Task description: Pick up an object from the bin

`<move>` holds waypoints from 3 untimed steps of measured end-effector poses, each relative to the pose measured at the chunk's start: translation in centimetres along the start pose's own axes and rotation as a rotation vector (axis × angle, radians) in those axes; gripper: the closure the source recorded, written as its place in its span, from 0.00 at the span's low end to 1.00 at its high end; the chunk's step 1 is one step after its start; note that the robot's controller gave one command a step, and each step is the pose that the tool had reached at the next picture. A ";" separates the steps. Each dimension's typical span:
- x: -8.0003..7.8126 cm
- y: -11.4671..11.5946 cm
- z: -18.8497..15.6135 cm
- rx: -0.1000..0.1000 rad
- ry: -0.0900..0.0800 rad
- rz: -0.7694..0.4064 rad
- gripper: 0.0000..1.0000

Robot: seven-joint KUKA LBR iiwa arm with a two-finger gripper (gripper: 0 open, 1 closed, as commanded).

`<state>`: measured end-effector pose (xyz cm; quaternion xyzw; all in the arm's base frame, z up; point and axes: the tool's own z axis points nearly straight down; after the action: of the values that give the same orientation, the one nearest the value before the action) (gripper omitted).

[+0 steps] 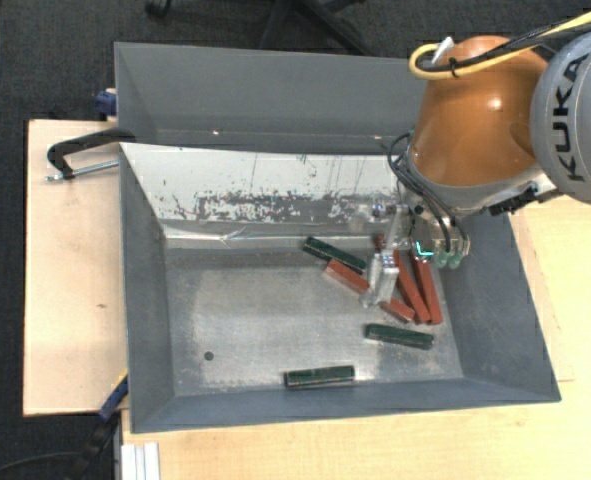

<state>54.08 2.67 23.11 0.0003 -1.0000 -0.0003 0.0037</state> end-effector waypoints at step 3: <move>-4.6 -3.6 7.1 -0.001 -0.005 0.196 0.00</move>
Offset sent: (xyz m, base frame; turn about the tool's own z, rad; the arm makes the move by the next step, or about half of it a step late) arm 0.0581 -0.0372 -0.0711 0.2082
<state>58.60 -0.88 15.97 -0.0977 -0.9952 -0.0003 0.0013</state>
